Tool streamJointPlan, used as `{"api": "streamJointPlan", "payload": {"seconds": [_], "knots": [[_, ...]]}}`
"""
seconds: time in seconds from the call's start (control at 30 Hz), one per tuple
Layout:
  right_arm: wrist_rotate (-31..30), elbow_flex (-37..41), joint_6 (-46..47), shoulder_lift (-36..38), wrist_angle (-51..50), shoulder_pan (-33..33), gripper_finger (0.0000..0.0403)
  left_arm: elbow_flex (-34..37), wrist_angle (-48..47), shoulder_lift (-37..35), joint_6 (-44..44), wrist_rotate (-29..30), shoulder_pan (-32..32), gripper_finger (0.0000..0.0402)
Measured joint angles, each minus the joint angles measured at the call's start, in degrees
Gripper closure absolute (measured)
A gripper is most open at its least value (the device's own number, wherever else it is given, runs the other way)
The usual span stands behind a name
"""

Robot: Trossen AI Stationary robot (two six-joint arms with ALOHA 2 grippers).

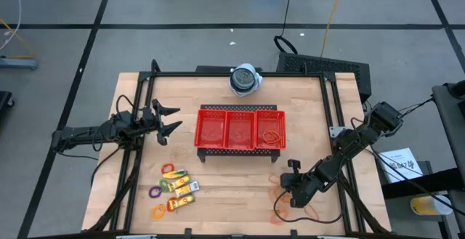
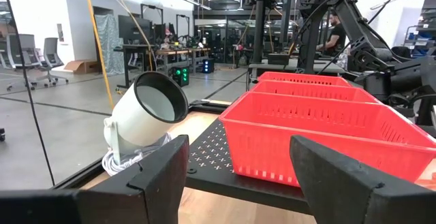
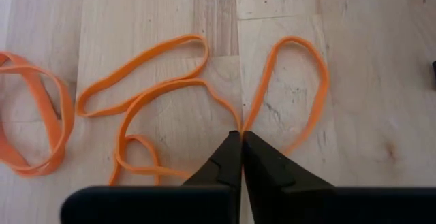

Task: Pick & Place Office Desk Supplies
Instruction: Put the orange rubber band into the right red bin

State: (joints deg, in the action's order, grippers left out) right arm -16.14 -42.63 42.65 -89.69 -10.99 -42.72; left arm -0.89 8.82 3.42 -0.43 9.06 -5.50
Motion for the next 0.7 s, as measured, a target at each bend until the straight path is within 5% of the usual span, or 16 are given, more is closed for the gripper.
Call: {"api": "streamJointPlan", "payload": {"seconds": [0.3, 0.7], "knots": [[-0.03, 0.00, 1.24, 0.00, 3.49, 0.52, 0.0375, 0.00, -0.02, 0.00, 0.00, 0.00, 0.01, 0.0135], [-0.18, 0.00, 0.76, 0.00, 6.54, 4.25, 0.0268, 0.00, -0.02, 0.00, -0.01, 0.00, 0.01, 0.0135]]}}
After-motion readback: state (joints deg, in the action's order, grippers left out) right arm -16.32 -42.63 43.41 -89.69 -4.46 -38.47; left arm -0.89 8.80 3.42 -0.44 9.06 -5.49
